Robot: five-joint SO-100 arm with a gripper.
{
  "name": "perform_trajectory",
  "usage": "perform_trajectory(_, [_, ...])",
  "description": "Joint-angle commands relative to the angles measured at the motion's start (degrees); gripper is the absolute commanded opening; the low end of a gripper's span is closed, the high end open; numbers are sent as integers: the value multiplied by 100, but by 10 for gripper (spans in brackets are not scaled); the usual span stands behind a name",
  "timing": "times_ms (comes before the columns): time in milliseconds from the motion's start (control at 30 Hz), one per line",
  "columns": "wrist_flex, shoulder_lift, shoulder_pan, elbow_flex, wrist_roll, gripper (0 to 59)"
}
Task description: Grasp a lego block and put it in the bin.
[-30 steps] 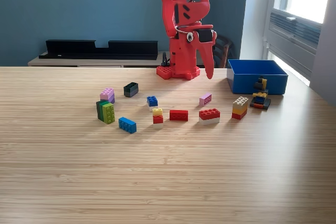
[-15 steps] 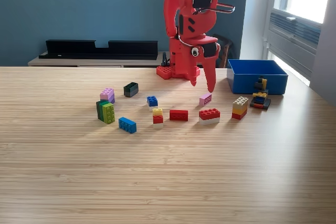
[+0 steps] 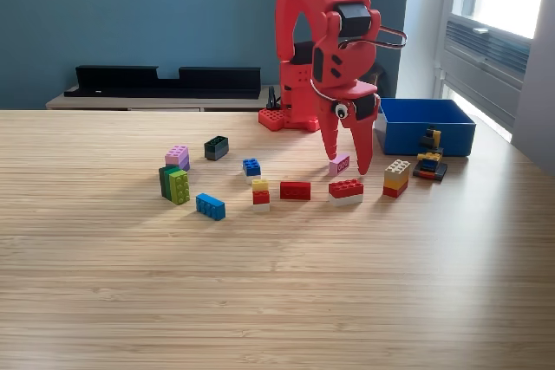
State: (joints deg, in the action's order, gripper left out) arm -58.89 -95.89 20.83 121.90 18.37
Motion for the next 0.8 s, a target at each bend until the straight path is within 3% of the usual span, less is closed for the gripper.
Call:
perform_trajectory(33, [26,185,149,-281,-97,214])
perform_trajectory(133, [114,237,132,-281,-132,144])
perform_trajectory(267, [141,237,123,-299,-220,7])
perform_trajectory(500, [-18,158,97,-246,-325,1])
perform_trajectory(667, [-756,149,0,-396,-448,1])
perform_trajectory(800, [-1538,123,-70,-1169,-615,0])
